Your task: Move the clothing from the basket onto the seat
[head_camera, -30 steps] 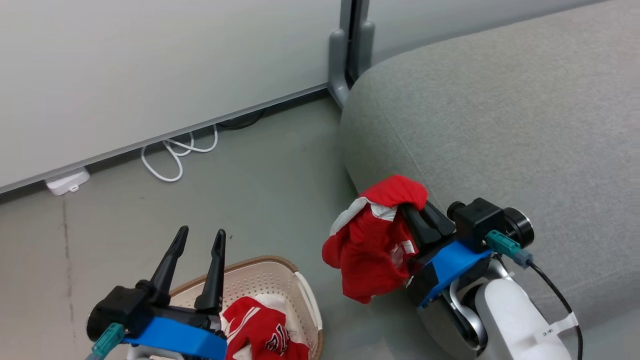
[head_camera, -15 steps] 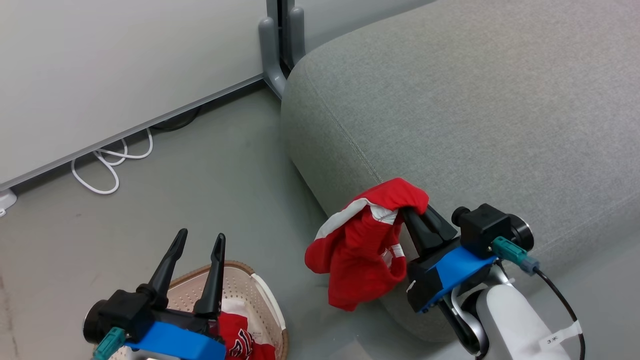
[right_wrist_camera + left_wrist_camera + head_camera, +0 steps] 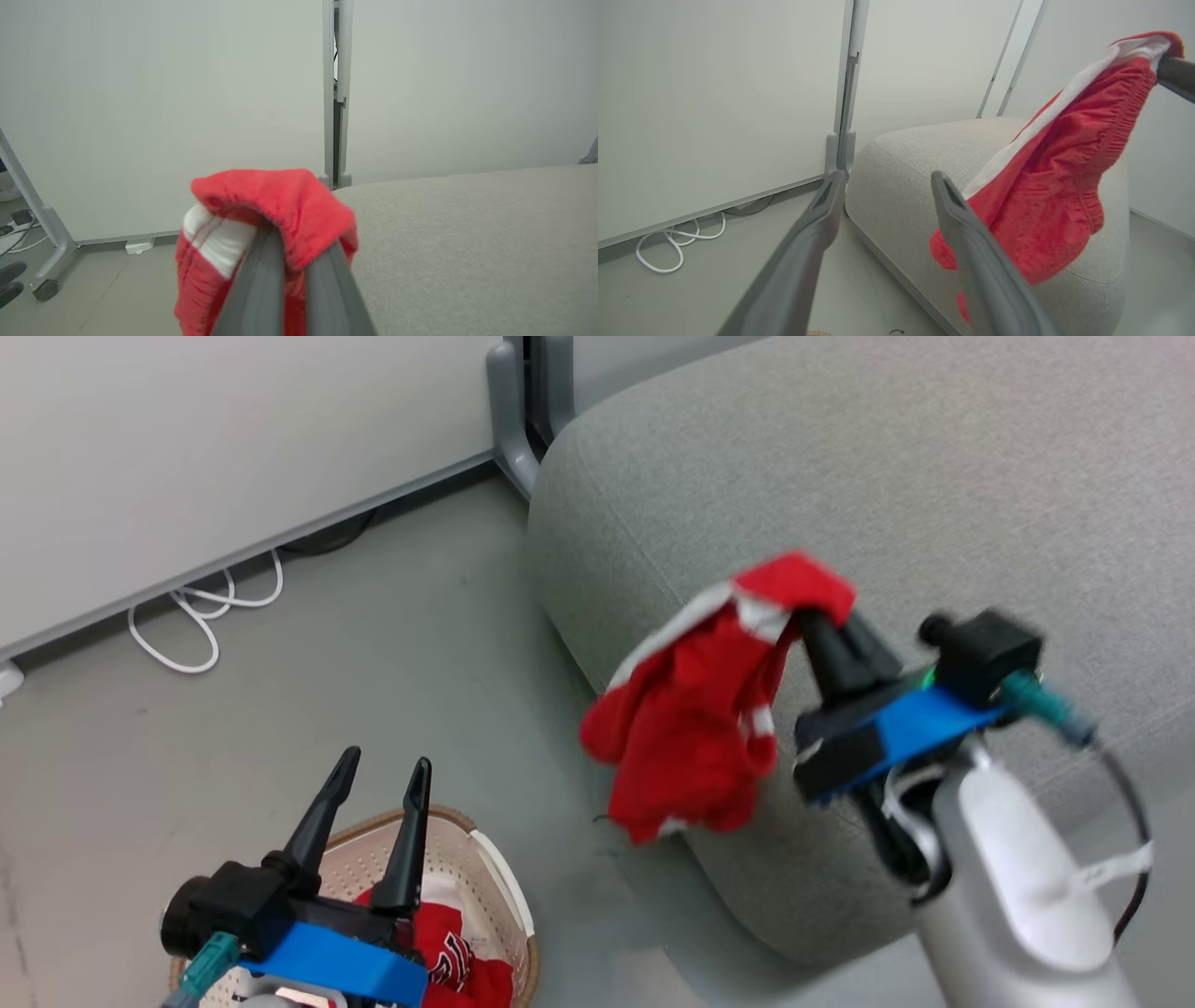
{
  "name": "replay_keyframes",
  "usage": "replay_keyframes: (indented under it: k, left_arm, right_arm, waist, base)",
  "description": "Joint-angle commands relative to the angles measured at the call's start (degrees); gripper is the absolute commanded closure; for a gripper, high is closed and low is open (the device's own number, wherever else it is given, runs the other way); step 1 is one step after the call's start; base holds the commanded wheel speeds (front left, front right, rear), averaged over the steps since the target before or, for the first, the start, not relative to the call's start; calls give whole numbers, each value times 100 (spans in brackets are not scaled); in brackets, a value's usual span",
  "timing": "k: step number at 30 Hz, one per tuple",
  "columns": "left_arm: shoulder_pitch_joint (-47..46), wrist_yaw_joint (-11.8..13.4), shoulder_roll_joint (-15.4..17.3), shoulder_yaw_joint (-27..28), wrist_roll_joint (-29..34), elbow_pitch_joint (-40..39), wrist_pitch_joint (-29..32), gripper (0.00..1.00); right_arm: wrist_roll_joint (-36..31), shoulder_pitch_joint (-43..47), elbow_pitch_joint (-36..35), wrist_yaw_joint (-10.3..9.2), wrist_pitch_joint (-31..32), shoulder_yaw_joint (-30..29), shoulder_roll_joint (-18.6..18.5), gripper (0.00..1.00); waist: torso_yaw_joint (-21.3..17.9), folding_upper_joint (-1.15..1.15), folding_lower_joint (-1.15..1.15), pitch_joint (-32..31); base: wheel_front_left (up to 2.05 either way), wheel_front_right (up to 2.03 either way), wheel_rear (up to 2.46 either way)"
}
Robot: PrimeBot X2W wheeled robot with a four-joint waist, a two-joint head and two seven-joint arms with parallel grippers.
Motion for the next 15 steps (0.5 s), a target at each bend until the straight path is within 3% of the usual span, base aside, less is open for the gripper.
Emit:
replay_keyframes:
  k: [1, 6, 15]
  left_arm:
    - [-124, -4, 56, 22, 38, -51, -15, 0]
    - [-267, -4, 124, 67, 24, -181, -15, 0]
    - [-759, -4, 404, 2, 116, -548, -15, 0]
  right_arm:
    - [322, -377, 36, 3, -11, -128, -7, 100]
    - [238, -1460, 349, 3, 89, -769, -36, 100]
    - [-81, -3368, 1081, 3, 82, -2180, -795, 100]
  waist:
    - [33, 0, 0, 128]
    - [94, 0, 0, 507]
    - [318, 0, 0, 1445]
  base:
    - [0, 0, 0]
    - [0, 0, 0]
    - [0, 0, 0]
